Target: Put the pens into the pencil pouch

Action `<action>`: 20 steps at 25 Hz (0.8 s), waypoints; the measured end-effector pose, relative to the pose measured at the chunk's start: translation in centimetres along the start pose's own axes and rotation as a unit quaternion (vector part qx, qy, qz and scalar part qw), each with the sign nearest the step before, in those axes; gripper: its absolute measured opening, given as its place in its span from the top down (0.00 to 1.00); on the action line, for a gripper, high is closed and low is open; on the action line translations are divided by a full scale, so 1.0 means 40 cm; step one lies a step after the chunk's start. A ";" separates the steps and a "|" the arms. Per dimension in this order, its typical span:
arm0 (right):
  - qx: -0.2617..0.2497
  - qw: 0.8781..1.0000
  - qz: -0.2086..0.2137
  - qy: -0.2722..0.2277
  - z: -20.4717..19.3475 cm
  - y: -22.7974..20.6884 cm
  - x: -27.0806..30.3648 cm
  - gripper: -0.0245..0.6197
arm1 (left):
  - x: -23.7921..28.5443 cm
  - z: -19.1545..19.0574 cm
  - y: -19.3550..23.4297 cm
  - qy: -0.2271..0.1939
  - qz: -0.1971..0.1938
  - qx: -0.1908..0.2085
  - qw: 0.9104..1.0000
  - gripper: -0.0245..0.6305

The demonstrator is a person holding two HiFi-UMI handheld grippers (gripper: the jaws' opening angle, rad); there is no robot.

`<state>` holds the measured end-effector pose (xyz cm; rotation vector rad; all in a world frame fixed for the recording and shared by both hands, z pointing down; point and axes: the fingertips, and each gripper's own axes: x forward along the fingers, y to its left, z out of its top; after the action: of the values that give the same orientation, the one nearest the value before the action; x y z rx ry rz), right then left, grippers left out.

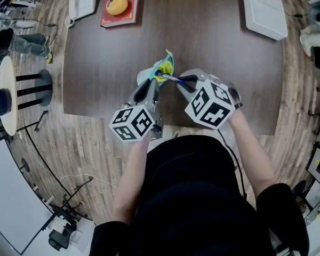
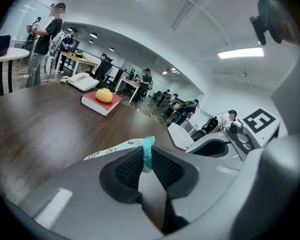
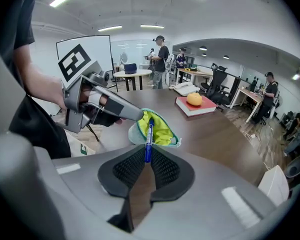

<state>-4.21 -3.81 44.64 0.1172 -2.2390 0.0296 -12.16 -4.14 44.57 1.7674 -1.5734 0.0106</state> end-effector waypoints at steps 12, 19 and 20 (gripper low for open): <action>0.032 0.999 0.017 -0.031 0.035 -0.005 0.028 0.89 | -0.004 -0.003 -0.004 0.001 0.000 0.000 1.000 0.89; 0.037 0.999 0.024 -0.031 0.044 -0.001 0.060 0.89 | -0.007 -0.004 -0.002 0.000 0.001 -0.002 1.000 0.89; 0.039 0.998 0.024 -0.032 0.044 -0.001 0.064 0.89 | -0.007 -0.004 -0.001 0.000 0.001 -0.002 1.000 0.89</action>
<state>-7.17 -4.13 45.54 0.1068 -2.3043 0.1410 -12.12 -3.81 44.54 1.7627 -1.5742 0.0070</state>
